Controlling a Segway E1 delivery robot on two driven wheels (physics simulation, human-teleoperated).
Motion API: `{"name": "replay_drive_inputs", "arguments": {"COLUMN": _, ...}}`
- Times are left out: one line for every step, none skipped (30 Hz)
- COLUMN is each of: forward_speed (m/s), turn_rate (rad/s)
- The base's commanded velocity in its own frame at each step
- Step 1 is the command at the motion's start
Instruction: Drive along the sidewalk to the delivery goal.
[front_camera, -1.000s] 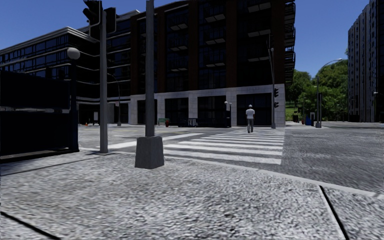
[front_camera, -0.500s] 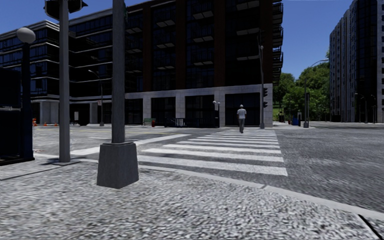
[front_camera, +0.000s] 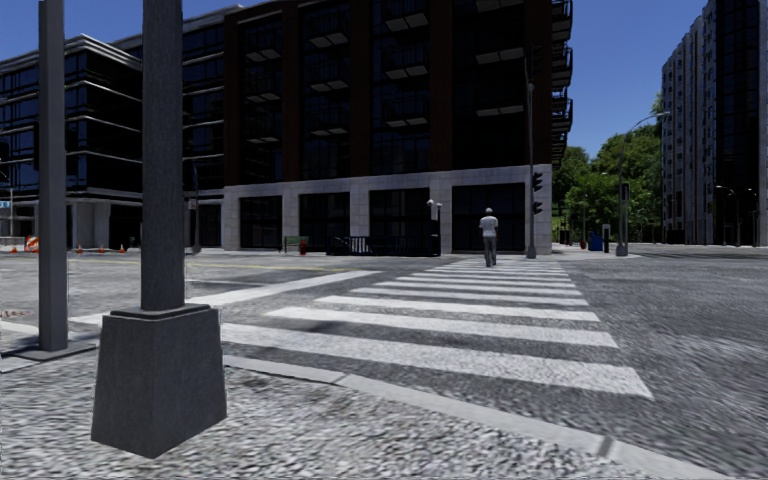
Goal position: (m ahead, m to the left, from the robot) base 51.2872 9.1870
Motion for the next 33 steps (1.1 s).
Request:
{"name": "replay_drive_inputs", "arguments": {"forward_speed": 1.61, "turn_rate": -0.23}}
{"name": "replay_drive_inputs", "arguments": {"forward_speed": 1.61, "turn_rate": -0.26}}
{"name": "replay_drive_inputs", "arguments": {"forward_speed": 1.61, "turn_rate": -0.3}}
{"name": "replay_drive_inputs", "arguments": {"forward_speed": 1.61, "turn_rate": -0.3}}
{"name": "replay_drive_inputs", "arguments": {"forward_speed": 1.61, "turn_rate": -0.32}}
{"name": "replay_drive_inputs", "arguments": {"forward_speed": 1.61, "turn_rate": -0.34}}
{"name": "replay_drive_inputs", "arguments": {"forward_speed": 1.61, "turn_rate": -0.34}}
{"name": "replay_drive_inputs", "arguments": {"forward_speed": 1.6, "turn_rate": -0.35}}
{"name": "replay_drive_inputs", "arguments": {"forward_speed": 1.6, "turn_rate": -0.35}}
{"name": "replay_drive_inputs", "arguments": {"forward_speed": 1.6, "turn_rate": -0.35}}
{"name": "replay_drive_inputs", "arguments": {"forward_speed": 1.6, "turn_rate": -0.35}}
{"name": "replay_drive_inputs", "arguments": {"forward_speed": 1.6, "turn_rate": -0.36}}
{"name": "replay_drive_inputs", "arguments": {"forward_speed": 1.6, "turn_rate": -0.38}}
{"name": "replay_drive_inputs", "arguments": {"forward_speed": 1.6, "turn_rate": -0.38}}
{"name": "replay_drive_inputs", "arguments": {"forward_speed": 1.6, "turn_rate": -0.39}}
{"name": "replay_drive_inputs", "arguments": {"forward_speed": 1.6, "turn_rate": -0.39}}
{"name": "replay_drive_inputs", "arguments": {"forward_speed": 1.6, "turn_rate": -0.39}}
{"name": "replay_drive_inputs", "arguments": {"forward_speed": 1.6, "turn_rate": -0.39}}
{"name": "replay_drive_inputs", "arguments": {"forward_speed": 1.6, "turn_rate": -0.39}}
{"name": "replay_drive_inputs", "arguments": {"forward_speed": 1.6, "turn_rate": -0.39}}
{"name": "replay_drive_inputs", "arguments": {"forward_speed": 1.6, "turn_rate": -0.39}}
{"name": "replay_drive_inputs", "arguments": {"forward_speed": 1.59, "turn_rate": -0.39}}
{"name": "replay_drive_inputs", "arguments": {"forward_speed": 1.59, "turn_rate": -0.39}}
{"name": "replay_drive_inputs", "arguments": {"forward_speed": 1.59, "turn_rate": -0.39}}
{"name": "replay_drive_inputs", "arguments": {"forward_speed": 1.59, "turn_rate": -0.39}}
{"name": "replay_drive_inputs", "arguments": {"forward_speed": 1.61, "turn_rate": -0.39}}
{"name": "replay_drive_inputs", "arguments": {"forward_speed": 1.64, "turn_rate": -0.39}}
{"name": "replay_drive_inputs", "arguments": {"forward_speed": 1.64, "turn_rate": -0.39}}
{"name": "replay_drive_inputs", "arguments": {"forward_speed": 1.72, "turn_rate": -0.39}}
{"name": "replay_drive_inputs", "arguments": {"forward_speed": 1.76, "turn_rate": -0.39}}
{"name": "replay_drive_inputs", "arguments": {"forward_speed": 1.79, "turn_rate": -0.39}}
{"name": "replay_drive_inputs", "arguments": {"forward_speed": 1.8, "turn_rate": -0.39}}
{"name": "replay_drive_inputs", "arguments": {"forward_speed": 1.8, "turn_rate": -0.39}}
